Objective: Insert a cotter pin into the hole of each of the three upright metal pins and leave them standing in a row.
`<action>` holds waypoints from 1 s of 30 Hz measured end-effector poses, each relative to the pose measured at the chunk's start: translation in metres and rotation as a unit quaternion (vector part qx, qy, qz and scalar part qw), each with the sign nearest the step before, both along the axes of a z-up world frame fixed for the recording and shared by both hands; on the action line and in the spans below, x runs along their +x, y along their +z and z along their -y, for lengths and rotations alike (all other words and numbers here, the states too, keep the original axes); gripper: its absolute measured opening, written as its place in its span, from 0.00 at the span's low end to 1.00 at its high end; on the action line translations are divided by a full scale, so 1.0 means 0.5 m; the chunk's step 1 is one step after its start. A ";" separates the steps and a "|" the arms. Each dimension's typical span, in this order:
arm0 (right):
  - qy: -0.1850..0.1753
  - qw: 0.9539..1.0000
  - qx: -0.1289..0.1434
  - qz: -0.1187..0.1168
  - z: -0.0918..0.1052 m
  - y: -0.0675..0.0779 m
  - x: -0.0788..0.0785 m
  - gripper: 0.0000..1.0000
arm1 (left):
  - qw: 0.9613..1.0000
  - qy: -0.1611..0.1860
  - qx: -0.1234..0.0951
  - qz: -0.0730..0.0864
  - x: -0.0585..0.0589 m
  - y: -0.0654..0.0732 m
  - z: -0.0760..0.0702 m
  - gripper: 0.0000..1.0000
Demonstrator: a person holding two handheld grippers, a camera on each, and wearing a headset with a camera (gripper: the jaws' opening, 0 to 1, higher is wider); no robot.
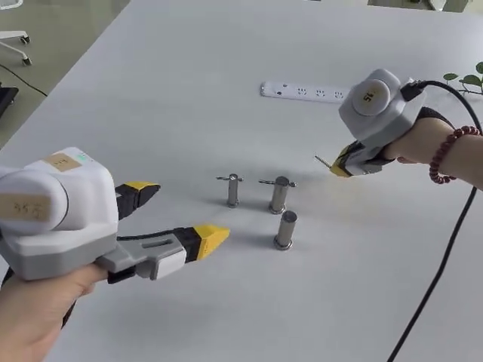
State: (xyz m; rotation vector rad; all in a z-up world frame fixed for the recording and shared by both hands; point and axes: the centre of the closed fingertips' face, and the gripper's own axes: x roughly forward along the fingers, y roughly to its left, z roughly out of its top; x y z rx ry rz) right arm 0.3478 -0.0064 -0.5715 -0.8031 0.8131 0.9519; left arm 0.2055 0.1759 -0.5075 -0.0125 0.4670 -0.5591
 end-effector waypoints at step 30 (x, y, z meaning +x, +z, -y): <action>0.182 0.978 0.072 0.070 -0.135 0.134 -0.164 0.00 | 0.995 -0.080 -0.063 -0.001 0.053 0.054 0.115 0.39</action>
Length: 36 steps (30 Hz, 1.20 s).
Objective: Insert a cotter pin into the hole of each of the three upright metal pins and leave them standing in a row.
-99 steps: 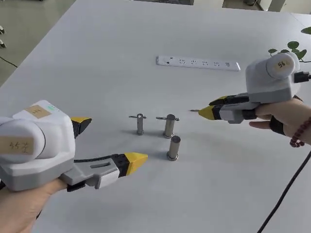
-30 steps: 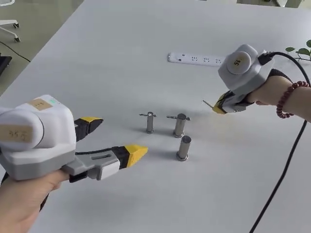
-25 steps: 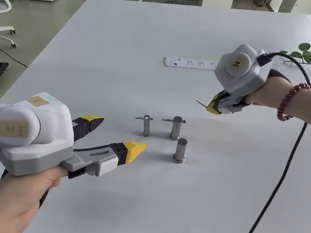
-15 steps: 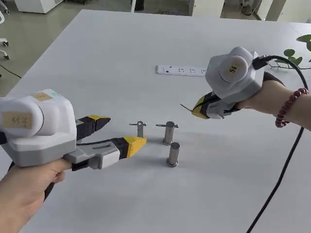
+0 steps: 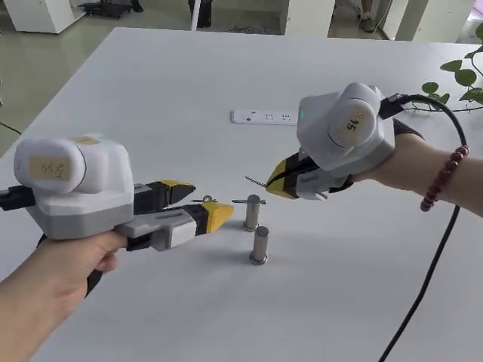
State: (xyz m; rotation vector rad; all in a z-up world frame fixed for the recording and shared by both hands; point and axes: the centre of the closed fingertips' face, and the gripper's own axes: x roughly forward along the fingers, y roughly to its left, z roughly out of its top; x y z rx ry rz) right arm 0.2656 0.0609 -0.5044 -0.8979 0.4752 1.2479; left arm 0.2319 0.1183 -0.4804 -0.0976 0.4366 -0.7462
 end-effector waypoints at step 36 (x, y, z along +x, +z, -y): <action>0.081 0.996 0.007 0.020 -0.045 0.002 -0.079 0.00 | 0.996 -0.040 -0.034 -0.065 -0.006 -0.014 0.061 0.06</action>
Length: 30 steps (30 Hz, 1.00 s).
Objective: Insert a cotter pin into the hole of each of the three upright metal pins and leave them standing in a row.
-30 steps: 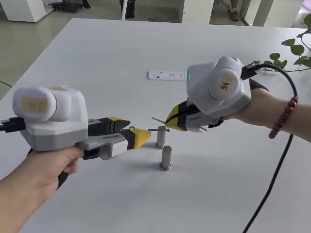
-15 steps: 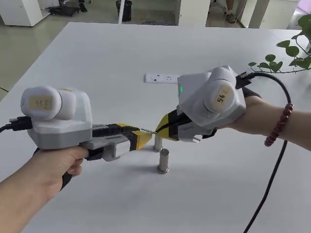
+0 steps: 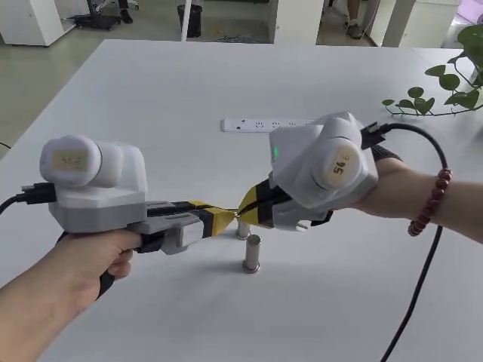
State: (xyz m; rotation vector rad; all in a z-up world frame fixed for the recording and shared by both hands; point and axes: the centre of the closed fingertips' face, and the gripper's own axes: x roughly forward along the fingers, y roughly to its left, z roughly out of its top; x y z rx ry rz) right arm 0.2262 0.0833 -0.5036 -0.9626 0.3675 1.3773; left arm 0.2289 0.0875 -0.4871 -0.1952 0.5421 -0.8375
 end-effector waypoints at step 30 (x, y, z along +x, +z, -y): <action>-0.050 0.996 0.051 -0.058 -0.001 0.010 -0.005 0.00 | 0.999 0.016 -0.043 -0.020 -0.003 0.012 0.002 0.00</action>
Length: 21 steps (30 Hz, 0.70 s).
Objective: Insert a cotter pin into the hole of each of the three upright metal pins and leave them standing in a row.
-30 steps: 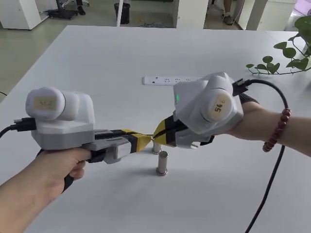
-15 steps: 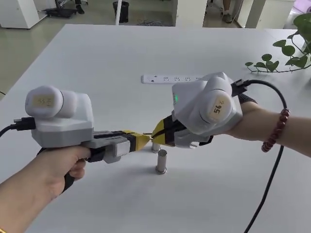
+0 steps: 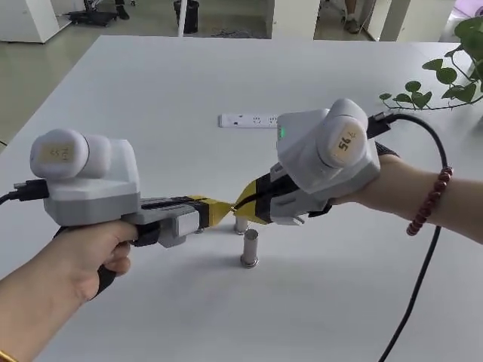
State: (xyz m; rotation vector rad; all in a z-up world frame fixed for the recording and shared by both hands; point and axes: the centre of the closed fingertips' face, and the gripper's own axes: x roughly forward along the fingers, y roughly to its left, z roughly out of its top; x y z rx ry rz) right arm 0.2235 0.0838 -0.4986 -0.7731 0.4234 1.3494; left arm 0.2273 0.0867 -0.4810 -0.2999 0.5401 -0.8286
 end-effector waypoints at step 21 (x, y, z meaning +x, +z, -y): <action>-0.093 0.966 0.133 -0.202 0.020 0.020 -0.003 0.11 | 0.999 -0.030 -0.007 0.036 0.002 0.024 -0.012 0.00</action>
